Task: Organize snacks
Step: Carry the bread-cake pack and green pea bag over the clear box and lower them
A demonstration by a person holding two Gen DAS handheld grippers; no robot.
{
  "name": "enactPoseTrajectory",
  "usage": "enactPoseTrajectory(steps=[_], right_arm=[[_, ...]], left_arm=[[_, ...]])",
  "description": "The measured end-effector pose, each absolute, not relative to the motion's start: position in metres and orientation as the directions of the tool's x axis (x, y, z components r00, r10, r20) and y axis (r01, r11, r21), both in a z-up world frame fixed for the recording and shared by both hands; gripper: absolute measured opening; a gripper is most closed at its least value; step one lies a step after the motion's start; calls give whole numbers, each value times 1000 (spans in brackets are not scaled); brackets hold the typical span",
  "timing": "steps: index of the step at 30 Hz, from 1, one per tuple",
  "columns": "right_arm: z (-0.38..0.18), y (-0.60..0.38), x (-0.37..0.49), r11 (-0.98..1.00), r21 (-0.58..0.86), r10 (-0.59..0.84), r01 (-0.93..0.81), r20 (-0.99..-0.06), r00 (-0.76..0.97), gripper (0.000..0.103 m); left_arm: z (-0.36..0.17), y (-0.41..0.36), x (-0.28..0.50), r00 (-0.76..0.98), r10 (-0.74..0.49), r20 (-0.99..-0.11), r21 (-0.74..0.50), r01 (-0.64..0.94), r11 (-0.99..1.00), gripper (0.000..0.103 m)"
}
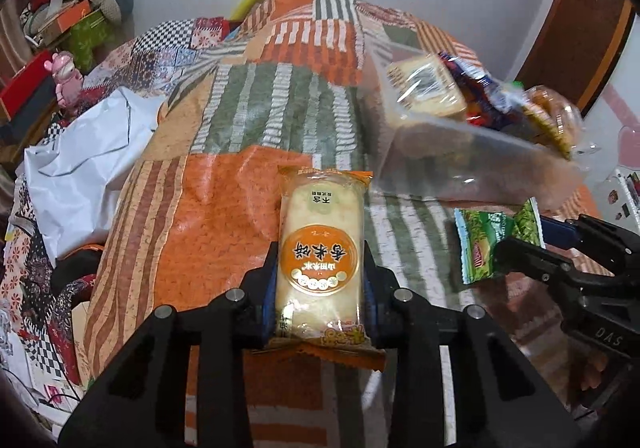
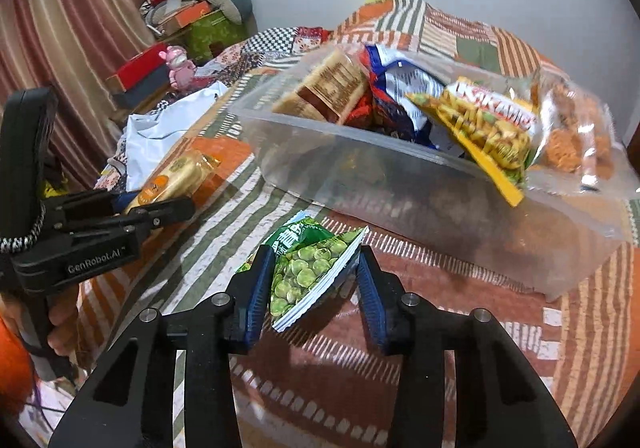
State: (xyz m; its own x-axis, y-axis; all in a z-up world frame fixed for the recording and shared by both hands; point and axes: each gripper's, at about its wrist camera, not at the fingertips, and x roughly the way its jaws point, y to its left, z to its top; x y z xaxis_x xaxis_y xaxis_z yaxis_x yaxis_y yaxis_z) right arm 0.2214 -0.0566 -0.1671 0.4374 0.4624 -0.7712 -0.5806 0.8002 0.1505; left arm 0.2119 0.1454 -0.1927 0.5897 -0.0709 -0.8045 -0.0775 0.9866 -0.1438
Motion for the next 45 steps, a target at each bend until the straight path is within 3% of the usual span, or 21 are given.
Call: enactPoseTrajectory(steps=[18, 33, 45], right_arm=[[-100, -85, 225, 818, 129, 505, -561, -628, 592, 38], [-79, -129, 262, 873, 155, 464, -462, -553, 692, 38], [-88, -133, 291, 868, 190, 478, -458, -566, 671, 39]], left_arm=[[-133, 111, 214, 681, -97, -726, -128, 4, 992, 34], [-108, 67, 257, 702, -119, -702, -98, 70, 993, 34], [-125, 51, 300, 675, -113, -729, -82, 77, 994, 34]])
